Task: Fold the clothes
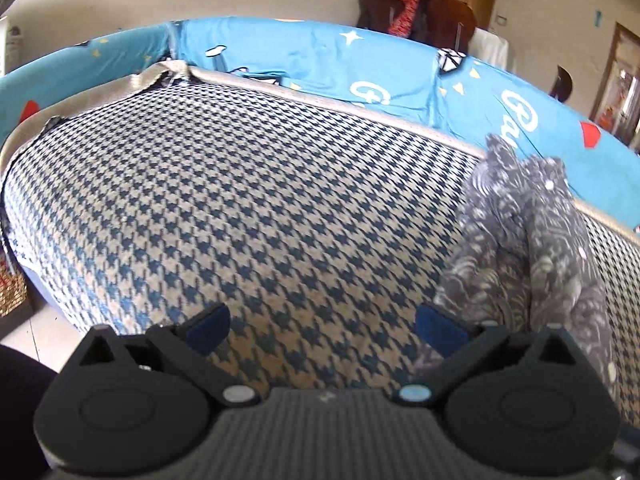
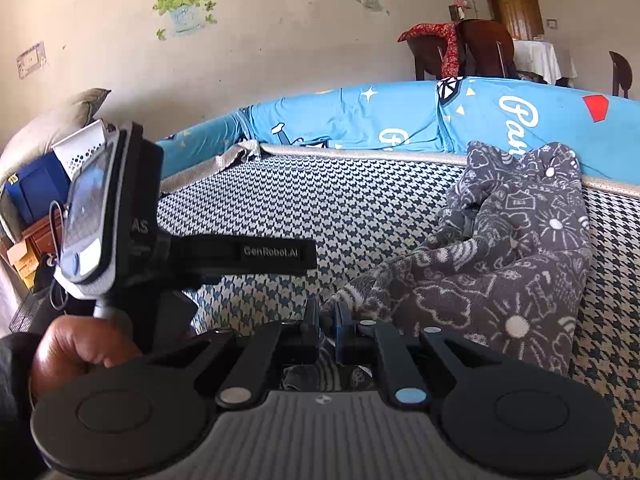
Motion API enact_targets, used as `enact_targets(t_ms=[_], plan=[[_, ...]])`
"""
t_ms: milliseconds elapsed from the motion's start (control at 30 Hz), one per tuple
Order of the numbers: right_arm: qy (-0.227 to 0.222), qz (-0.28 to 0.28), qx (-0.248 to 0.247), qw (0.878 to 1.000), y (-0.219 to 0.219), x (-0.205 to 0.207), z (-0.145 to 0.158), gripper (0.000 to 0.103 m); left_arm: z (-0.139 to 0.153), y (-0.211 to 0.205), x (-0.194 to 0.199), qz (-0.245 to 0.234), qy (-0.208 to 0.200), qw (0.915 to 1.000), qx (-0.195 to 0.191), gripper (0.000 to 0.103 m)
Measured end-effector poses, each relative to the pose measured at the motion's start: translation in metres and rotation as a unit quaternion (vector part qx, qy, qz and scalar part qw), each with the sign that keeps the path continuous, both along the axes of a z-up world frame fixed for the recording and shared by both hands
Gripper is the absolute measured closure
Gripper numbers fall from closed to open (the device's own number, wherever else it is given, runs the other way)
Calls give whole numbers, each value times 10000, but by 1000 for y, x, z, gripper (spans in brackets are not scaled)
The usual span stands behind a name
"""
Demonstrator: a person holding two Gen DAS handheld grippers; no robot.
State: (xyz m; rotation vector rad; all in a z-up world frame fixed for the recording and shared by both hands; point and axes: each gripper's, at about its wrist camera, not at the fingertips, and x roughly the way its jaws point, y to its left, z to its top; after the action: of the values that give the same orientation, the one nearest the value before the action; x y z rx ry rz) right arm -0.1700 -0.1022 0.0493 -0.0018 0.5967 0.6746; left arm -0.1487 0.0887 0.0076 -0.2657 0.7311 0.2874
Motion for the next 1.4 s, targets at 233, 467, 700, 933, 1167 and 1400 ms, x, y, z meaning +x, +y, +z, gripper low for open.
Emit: enact_targets(t_ms=[233,467,700,933,1167,1400], plan=[[512,144,-283,9982,4,4,-24,91,-1,4,0,36,98,9999,-39,0],[558,188,-319,9978,4,-2,-21,88,-1,-1,0,3,102,9999,33,0],[180,-101,-359,9991,8,3,-6,66,-2,1,-2,69,83,9999,-13,0],[85,-206,-1044,9943,26,15,-25,66,-2,1,-1,37,93,9999,-41,0],[11,-306,-1474,9886,31,19,-46,76,-3,-1,-1,9,105,9999,-64,0],[13,-377,-1134,9928,26,18,-31,91,-2,1,-3,39,47,10000,-65,0]])
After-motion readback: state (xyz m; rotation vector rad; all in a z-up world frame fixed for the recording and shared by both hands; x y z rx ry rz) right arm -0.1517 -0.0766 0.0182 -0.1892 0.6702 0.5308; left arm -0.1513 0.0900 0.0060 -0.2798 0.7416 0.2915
